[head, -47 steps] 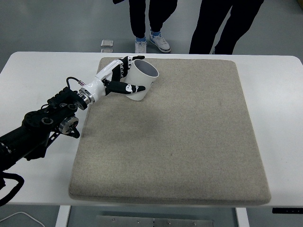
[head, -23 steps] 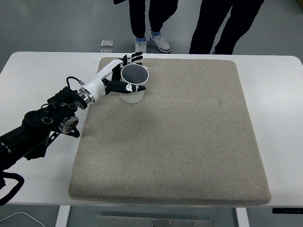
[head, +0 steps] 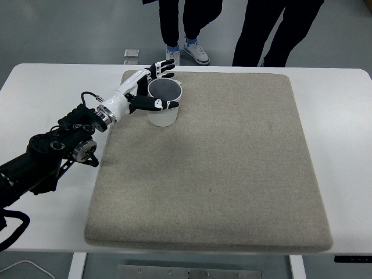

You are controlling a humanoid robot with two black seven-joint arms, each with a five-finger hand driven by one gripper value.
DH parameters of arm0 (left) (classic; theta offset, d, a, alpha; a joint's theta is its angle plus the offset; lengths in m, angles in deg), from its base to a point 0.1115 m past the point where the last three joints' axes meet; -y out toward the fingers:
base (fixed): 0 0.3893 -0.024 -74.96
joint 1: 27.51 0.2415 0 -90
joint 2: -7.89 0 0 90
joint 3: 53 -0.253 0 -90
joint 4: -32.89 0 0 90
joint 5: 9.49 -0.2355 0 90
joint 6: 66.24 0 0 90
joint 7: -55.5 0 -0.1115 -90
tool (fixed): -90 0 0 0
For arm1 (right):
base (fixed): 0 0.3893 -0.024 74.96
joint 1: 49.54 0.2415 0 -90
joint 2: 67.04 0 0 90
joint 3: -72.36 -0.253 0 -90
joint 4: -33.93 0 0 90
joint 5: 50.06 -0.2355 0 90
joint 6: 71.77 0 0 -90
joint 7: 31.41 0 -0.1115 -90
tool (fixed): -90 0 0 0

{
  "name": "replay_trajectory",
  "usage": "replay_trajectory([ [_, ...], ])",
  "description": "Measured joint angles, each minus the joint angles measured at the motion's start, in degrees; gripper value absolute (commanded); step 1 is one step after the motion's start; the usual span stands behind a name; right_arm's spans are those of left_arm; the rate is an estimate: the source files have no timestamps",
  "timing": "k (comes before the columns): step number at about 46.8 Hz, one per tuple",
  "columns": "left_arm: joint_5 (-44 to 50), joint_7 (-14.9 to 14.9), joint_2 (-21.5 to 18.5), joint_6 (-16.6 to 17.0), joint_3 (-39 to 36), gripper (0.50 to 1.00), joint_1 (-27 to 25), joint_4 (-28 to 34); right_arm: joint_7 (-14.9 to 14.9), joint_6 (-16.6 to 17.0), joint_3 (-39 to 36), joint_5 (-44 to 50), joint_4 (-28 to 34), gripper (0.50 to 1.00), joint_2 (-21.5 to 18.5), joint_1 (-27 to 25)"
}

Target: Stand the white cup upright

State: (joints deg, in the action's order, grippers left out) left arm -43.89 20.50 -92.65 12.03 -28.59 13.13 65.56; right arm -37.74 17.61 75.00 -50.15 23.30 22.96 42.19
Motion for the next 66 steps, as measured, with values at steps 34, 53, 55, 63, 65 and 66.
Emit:
replay_trajectory([
  [34, 0.26, 0.00, -1.31, -0.60, 7.26, 0.994, -2.68, 2.59, -0.01, 0.00, 0.00, 0.00, -0.01, 0.930, 0.00, 0.03],
  [53, 11.53, 0.00, -0.20, 0.45, 7.22, 0.994, -8.27, -3.30, -0.01, 0.00, 0.00, 0.00, -0.02, 0.930, 0.00, 0.00],
  [55, 12.49, 0.00, 0.11, 0.65, 7.27, 0.994, -8.78, -4.24, -0.02, 0.00, 0.00, 0.00, -0.02, 0.930, 0.00, 0.01],
  [63, 18.37, 0.00, 0.52, 3.84, 7.23, 0.994, -10.01, -5.39, -0.03, 0.00, 0.00, 0.00, 0.00, 0.930, 0.00, -0.01],
  [65, 19.93, 0.00, 0.53, 4.84, 7.17, 0.994, -10.13, -5.41, -0.03, 0.00, 0.00, 0.00, 0.00, 0.930, 0.00, -0.01],
  [66, 20.52, 0.00, 0.53, 5.11, 7.18, 0.994, -10.19, -5.41, -0.02, 0.00, 0.00, 0.00, 0.00, 0.930, 0.00, -0.01],
])
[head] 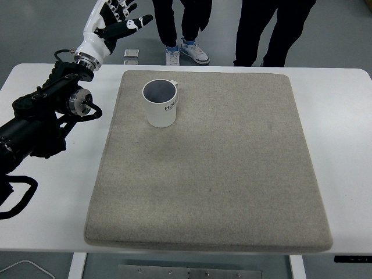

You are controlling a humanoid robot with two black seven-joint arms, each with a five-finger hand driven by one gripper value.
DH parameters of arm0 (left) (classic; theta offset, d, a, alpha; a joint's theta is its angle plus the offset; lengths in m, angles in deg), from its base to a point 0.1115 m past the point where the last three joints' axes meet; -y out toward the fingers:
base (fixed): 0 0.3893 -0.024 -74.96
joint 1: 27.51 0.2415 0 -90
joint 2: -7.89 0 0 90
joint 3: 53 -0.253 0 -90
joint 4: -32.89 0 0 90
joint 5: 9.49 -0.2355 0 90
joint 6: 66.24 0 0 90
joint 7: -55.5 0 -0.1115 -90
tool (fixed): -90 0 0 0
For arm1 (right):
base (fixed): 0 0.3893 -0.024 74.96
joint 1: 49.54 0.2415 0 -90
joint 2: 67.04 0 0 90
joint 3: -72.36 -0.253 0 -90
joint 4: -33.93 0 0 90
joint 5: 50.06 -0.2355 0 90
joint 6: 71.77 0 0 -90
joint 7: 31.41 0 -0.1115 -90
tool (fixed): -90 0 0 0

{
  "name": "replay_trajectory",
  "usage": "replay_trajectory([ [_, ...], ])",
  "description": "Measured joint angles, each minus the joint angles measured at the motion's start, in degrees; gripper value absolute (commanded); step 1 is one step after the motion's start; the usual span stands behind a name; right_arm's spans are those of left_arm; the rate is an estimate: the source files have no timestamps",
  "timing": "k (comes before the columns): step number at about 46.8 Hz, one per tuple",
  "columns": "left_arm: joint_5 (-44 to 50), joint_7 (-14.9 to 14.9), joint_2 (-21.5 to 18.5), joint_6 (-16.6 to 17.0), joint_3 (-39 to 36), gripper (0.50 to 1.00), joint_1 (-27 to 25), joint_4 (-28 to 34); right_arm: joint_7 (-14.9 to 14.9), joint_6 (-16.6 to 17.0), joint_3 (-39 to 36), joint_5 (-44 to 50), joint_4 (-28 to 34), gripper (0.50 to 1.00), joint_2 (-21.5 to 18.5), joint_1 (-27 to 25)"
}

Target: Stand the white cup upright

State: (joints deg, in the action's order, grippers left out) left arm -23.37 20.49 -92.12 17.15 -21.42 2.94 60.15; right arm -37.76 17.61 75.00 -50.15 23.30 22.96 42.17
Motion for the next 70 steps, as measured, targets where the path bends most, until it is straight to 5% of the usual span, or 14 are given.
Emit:
replay_trajectory([
  [20, 14.52, 0.04, -0.09, 0.88, 0.42, 0.996, 0.22, -2.73, 0.02, 0.00, 0.00, 0.00, 0.00, 0.930, 0.00, 0.03],
  [33, 22.53, 10.96, 1.64, -0.21, 1.03, 0.996, 0.23, -6.50, 0.03, 0.00, 0.00, 0.00, -0.02, 0.930, 0.00, 0.03],
  [48, 29.41, 16.43, 5.11, -1.69, 3.82, 0.996, 0.65, -7.74, 0.03, 0.00, 0.00, 0.00, -0.02, 0.930, 0.00, 0.02],
  [70, 34.62, 16.81, 8.89, -5.46, 5.91, 0.996, 2.10, -9.12, 0.02, 0.27, -0.04, -0.14, -0.02, 0.930, 0.00, -0.12],
])
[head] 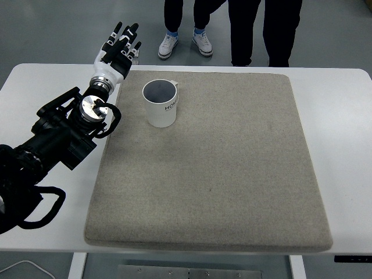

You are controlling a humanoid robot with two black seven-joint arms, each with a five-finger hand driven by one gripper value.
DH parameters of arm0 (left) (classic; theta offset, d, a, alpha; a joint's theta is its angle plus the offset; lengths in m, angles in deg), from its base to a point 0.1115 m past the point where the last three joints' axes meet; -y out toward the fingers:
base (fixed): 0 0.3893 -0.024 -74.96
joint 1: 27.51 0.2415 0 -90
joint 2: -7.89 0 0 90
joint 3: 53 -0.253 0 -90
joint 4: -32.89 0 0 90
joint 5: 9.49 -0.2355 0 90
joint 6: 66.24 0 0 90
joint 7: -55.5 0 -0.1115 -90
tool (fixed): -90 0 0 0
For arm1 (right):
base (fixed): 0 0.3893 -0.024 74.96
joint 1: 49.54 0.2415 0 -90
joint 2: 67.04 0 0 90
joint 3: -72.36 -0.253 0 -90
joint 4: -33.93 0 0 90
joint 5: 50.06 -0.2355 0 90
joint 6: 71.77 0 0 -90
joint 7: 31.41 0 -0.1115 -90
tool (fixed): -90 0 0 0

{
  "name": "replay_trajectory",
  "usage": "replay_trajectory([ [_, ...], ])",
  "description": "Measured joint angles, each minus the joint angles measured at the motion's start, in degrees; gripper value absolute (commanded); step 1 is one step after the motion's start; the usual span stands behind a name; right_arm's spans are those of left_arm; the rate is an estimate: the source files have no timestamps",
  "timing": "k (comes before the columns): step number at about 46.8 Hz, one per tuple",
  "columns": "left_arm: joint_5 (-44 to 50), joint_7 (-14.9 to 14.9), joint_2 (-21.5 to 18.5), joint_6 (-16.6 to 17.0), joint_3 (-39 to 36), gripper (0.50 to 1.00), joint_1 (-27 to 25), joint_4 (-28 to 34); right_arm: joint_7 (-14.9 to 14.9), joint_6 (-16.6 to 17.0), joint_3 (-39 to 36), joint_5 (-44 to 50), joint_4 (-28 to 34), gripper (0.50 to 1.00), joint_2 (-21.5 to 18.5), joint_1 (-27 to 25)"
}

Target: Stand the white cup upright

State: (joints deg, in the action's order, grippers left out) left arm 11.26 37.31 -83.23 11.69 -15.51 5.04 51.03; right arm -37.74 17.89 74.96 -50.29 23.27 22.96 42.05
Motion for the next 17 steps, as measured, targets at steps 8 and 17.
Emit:
replay_trajectory([
  [8, 0.08, 0.00, 0.51, -0.05, 0.12, 0.996, 0.03, -0.39, -0.07, -0.14, -0.08, -0.05, 0.01, 0.930, 0.00, -0.01],
  [17, 0.65, 0.00, 0.51, 0.00, 0.44, 0.996, 0.12, -0.45, -0.08, -0.18, -0.21, -0.11, 0.02, 0.930, 0.00, -0.01],
])
